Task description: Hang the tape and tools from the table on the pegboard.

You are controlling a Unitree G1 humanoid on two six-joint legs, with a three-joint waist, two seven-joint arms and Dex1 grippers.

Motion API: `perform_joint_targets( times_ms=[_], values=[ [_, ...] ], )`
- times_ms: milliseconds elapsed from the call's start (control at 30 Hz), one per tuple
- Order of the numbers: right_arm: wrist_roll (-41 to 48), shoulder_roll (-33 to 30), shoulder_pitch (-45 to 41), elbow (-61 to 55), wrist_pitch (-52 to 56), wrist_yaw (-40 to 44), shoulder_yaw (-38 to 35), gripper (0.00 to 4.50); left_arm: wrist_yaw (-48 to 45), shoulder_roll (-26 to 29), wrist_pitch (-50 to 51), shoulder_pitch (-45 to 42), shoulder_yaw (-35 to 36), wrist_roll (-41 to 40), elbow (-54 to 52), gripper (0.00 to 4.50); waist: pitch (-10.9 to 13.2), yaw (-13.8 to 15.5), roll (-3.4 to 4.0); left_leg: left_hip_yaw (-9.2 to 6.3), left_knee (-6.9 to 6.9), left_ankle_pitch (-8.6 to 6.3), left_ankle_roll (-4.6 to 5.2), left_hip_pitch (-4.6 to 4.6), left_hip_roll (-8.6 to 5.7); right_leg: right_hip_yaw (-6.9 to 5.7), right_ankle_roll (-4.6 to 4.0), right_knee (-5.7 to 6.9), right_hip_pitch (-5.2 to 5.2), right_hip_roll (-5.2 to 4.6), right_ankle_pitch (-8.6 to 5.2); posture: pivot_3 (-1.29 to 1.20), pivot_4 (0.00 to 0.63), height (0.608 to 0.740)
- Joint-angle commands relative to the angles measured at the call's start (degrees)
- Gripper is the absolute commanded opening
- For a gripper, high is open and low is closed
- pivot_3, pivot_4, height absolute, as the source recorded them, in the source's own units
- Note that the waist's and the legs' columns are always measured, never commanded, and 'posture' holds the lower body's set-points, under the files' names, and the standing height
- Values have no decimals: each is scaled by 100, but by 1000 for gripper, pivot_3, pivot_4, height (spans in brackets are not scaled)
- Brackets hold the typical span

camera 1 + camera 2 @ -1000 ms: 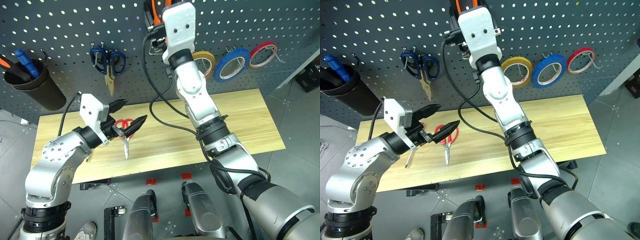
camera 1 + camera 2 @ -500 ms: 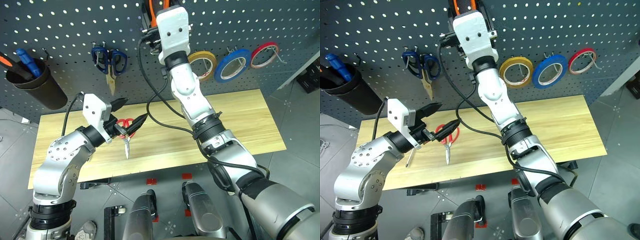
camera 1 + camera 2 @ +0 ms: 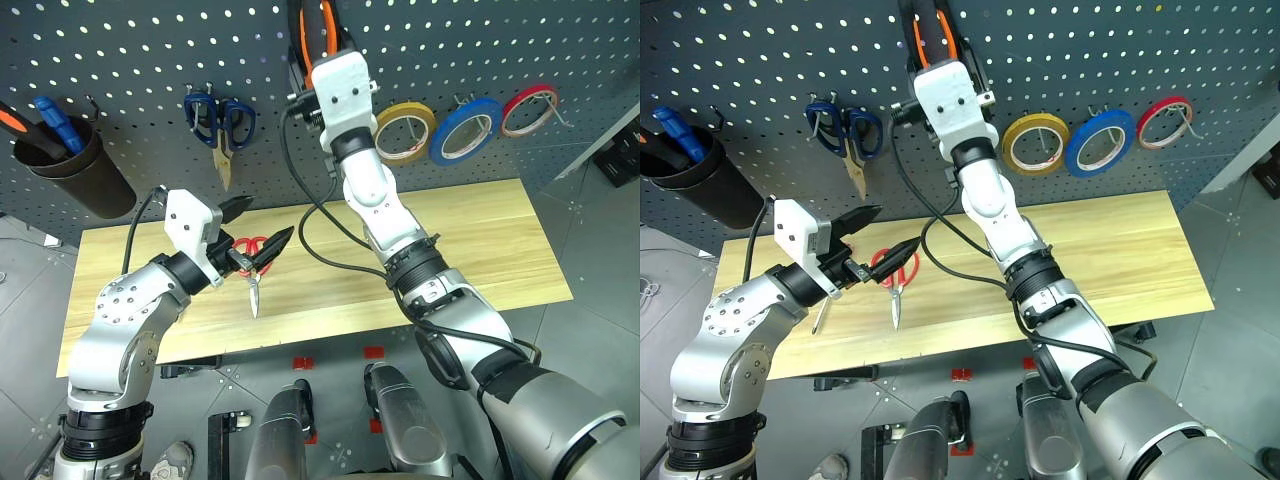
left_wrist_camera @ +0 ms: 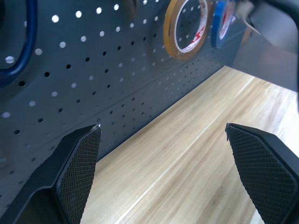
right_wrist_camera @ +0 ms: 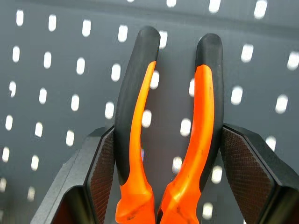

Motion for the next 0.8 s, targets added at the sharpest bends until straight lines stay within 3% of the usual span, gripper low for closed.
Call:
perform_joint_targets(
  times_ms=[33, 267, 400, 433, 600, 800],
  values=[
    [184, 47, 53, -87, 200, 184, -60, 3053, 156, -53, -173, -59, -19, 161, -47, 4500, 0, 1, 0, 0, 0, 0, 0, 0, 0, 0, 0, -1, 0, 0, 0, -243, 378, 740],
    [486, 118, 470, -634, 960, 801, -25, 3053, 526, -279, 16, -107, -87, 262, -23, 4500, -1, 3, -2, 0, 1, -1, 1, 5, 1, 1, 0, 4, 4, 0, 0, -252, 377, 740],
    [587, 148, 841, -1207, 1483, 1083, 52, 4355, 606, -345, 89, -90, -108, 235, -32, 4500, -2, 6, -3, -1, 0, -1, 1, 12, 2, -3, 0, 8, 9, 0, 0, -255, 376, 740],
    [597, 149, 923, -1349, 1597, 1144, 70, 4464, 611, -351, 102, -81, -112, 232, -47, 4500, -1, 7, -2, 1, 0, -1, 1, 11, 2, -2, 0, 5, 8, 0, 0, -255, 376, 740],
    [624, 76, 1407, -2293, 2298, 1529, 202, 4464, 734, -331, 294, 36, -58, 253, -87, 4500, 1, -3, -1, 4, -1, -1, 1, 4, 3, 1, 0, 4, -1, 1, 0, -260, 372, 740],
    [1018, -252, 2404, -4121, 3888, 2512, 533, 4464, 1006, -314, 965, 487, -35, 215, -199, 4500, 0, 17, -3, 0, -4, -12, 19, 3, 6, -1, 0, -1, 0, 3, 0, -259, 369, 740]
  ],
)
